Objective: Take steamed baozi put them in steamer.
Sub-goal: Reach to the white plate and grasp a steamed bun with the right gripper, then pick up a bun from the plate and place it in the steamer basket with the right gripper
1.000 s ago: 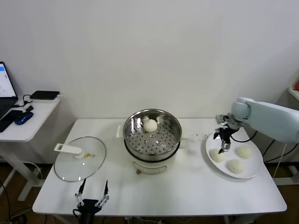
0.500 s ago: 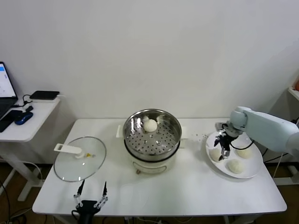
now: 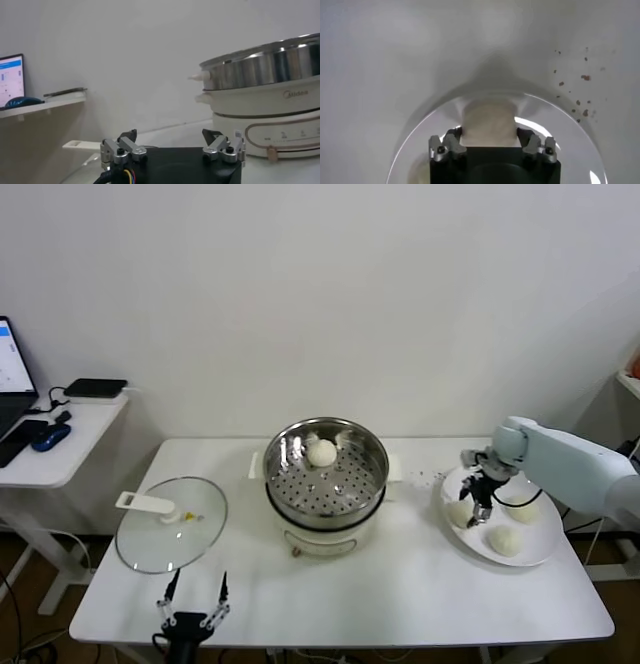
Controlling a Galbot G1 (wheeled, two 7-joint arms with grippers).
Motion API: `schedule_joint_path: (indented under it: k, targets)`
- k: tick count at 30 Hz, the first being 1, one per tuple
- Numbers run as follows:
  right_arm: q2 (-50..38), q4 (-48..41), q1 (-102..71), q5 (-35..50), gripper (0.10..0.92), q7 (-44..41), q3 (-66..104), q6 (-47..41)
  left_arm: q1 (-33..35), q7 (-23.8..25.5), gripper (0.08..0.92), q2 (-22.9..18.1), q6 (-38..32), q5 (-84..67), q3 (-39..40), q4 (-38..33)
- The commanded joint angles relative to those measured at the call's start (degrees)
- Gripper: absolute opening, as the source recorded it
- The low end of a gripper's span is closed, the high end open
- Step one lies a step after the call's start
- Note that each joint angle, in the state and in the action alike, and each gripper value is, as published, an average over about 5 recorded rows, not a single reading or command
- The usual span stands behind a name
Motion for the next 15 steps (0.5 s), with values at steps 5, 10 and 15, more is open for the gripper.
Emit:
schedule_joint_path:
  k: [5, 10, 15]
  targets:
    - [-2.00, 6.90, 7.79, 3.90, 0.662, -0.68, -5.72, -0.53, 0.40, 0.01, 0.823, -0.01, 0.00, -0.04, -0.19, -0.76]
    - [-2.89, 16.80, 23.74, 13.88, 0.660, -1.00, -19.37, -2.07, 0.46, 0.07, 0.823, 0.08, 0.11, -0.01, -0.11, -1.27]
    - [-1.20, 25.50, 37.38, 24.79, 0.662, -1.48, -28.24, -4.28, 0.71, 0.11, 0.823, 0.22, 0.21, 0.04, 0.35, -2.05]
